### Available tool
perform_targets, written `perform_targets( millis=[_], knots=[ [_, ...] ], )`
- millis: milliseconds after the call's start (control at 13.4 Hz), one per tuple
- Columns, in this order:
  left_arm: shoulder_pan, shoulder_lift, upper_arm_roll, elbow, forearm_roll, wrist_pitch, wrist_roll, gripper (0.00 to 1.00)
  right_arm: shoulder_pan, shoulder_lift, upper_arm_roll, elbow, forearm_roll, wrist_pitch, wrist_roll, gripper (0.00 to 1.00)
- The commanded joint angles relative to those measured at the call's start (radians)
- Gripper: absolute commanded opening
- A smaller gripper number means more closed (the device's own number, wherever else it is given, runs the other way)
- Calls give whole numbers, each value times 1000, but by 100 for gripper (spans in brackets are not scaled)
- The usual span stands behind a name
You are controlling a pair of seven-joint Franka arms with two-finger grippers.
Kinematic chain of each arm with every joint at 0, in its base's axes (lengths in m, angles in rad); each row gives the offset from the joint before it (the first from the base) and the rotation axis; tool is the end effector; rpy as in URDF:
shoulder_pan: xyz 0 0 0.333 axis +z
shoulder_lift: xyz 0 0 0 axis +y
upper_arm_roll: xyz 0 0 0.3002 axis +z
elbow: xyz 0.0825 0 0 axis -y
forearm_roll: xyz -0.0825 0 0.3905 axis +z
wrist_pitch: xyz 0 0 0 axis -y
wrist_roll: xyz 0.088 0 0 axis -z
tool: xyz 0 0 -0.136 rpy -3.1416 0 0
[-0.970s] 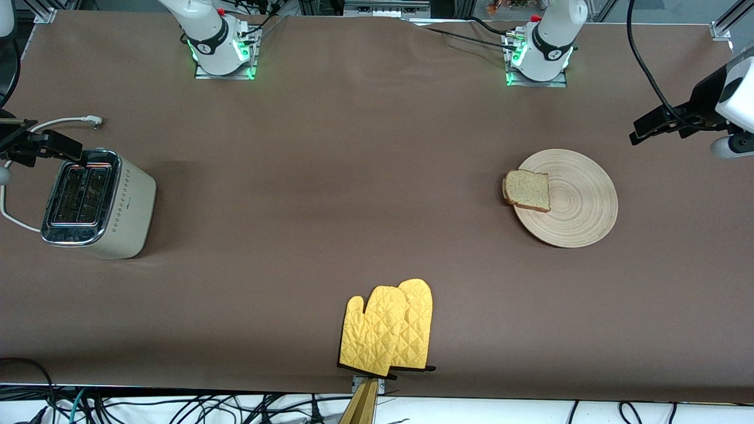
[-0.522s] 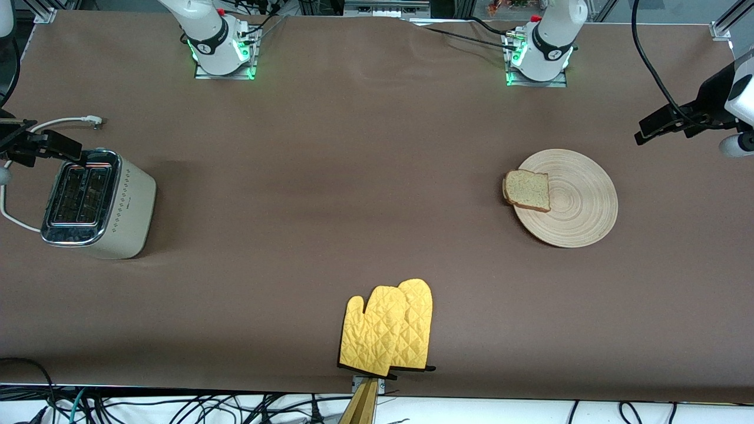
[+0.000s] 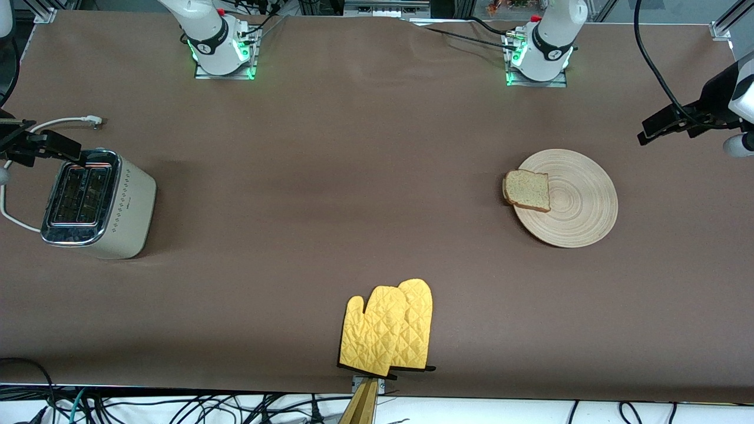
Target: Move plate and put bread in toaster
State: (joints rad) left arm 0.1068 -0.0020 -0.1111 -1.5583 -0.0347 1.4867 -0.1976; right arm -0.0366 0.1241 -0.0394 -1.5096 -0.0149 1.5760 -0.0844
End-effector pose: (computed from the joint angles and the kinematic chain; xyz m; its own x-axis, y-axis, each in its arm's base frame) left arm 0.5495 -0.0074 0.5798 0.9791 0.1891 -0.0749 0.1911 -0.9814 0.0202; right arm 0.5922 -0.0459 0.5377 0.9982 0.0086 -0.0590 0.0095 -0.9998 0.0148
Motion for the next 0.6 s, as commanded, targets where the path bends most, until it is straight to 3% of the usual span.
perform_targets(
  millis=[0, 522],
  knots=[
    [5, 17, 13, 43, 36, -22, 67, 100, -8, 11, 3, 23, 1, -19, 2, 100],
    [4, 19, 16, 53, 36, -22, 66, 100, -6, 11, 3, 23, 1, -19, 2, 100]
  ],
)
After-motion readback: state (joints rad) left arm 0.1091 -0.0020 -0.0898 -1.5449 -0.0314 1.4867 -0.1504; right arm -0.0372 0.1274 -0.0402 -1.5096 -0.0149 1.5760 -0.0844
